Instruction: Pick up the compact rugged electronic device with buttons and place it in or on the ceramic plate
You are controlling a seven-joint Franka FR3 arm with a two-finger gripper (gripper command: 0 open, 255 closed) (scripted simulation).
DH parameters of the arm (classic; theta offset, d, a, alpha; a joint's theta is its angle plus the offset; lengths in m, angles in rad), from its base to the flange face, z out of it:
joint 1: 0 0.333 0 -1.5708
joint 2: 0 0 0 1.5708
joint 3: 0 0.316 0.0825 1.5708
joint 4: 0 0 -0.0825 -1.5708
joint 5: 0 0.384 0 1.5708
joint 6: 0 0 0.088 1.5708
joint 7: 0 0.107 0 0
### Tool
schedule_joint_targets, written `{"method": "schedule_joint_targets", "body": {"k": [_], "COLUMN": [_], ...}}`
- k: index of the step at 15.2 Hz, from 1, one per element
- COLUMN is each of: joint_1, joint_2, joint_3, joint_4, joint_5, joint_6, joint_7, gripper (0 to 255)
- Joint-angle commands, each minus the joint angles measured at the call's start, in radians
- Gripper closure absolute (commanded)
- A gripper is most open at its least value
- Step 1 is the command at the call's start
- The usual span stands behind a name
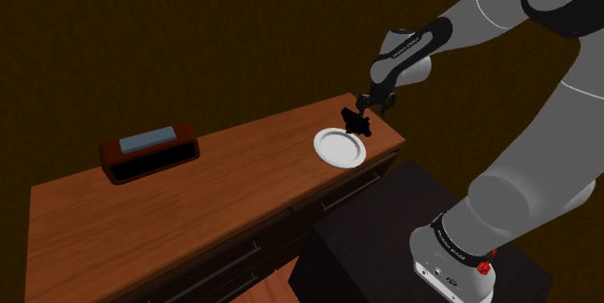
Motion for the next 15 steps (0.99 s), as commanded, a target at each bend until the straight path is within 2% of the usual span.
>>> {"method": "schedule_joint_targets", "body": {"k": [1,10,11,15], "joint_1": [-0.001,-0.002,-0.002,-0.003], "joint_2": [0.023,0.043,0.043,0.043], "joint_3": [0.0,-0.001,-0.001,-0.001], "joint_4": [-0.002,-0.001,-0.001,-0.001], "joint_5": [-0.001,0.0,0.0,0.0], "joint_6": [0.026,0.045,0.045,0.045], "joint_7": [0.002,0.002,0.002,0.002], "gripper": [0,0,255,255]}}
